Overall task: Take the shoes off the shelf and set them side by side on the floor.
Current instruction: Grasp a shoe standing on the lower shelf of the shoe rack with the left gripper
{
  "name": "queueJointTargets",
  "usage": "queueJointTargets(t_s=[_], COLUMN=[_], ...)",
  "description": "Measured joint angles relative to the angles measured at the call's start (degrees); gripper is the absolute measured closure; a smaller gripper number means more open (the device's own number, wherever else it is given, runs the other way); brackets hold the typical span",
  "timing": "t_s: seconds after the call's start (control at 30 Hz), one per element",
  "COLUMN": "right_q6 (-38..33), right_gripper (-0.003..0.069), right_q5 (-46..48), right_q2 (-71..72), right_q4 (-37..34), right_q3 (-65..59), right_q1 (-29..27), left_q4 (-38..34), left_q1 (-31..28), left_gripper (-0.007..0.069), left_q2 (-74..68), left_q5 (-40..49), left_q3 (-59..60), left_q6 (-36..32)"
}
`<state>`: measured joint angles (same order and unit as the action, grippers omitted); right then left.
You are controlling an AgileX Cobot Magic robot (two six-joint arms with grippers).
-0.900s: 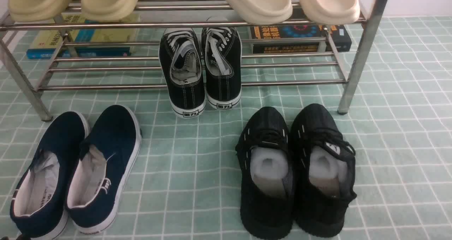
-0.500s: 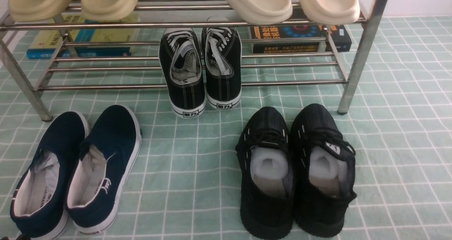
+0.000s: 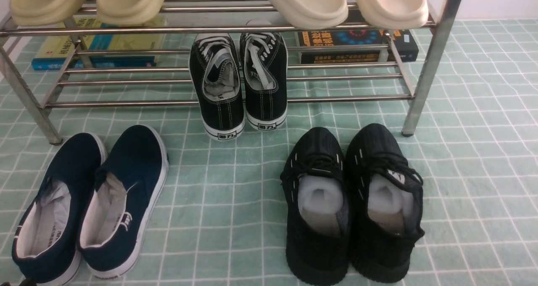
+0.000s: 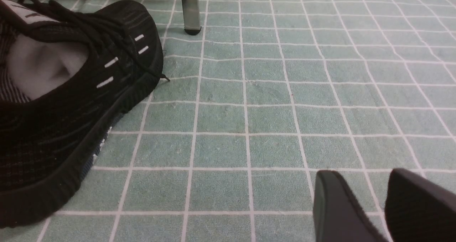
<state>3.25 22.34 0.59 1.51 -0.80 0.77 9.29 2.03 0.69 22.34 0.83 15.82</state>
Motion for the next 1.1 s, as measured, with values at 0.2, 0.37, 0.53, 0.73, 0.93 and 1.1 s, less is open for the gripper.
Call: queueJointTargets(t_s=[0.2,0.37,0.53,0.73,0.93,1.1], right_q6=[0.0,0.0,0.0,3.6,13.8,16.2], right_gripper=[0.0421,0.0421,0.0421,0.0421,0.0421,0.0421], right_q5=[0.0,0.0,0.0,-0.4,-0.4,-0.4], right_q2=[0.0,0.0,0.0,0.0,0.0,0.0], right_q4=[0.2,0.2,0.2,-5.3,-22.7,-31.2], right_q3=[0.0,0.0,0.0,0.0,-0.1,-0.4], right_q1=[0.0,0.0,0.0,0.0,0.0,0.0], left_q4=[0.0,0.0,-0.5,-24.9,-34.3,-33.1], left_q1=[0.0,0.0,0.0,0.0,0.0,0.0], left_gripper=[0.0384,0.0384,0.0384,0.0384,0.0384,0.0384], left_q2=[0.0,0.0,0.0,0.0,0.0,0.0], left_q5=[0.0,0.0,0.0,0.0,0.0,-0.5], left_q3=[0.0,0.0,0.0,0.1,0.4,0.4], left_q6=[0.0,0.0,2.5,29.1,41.3,42.5])
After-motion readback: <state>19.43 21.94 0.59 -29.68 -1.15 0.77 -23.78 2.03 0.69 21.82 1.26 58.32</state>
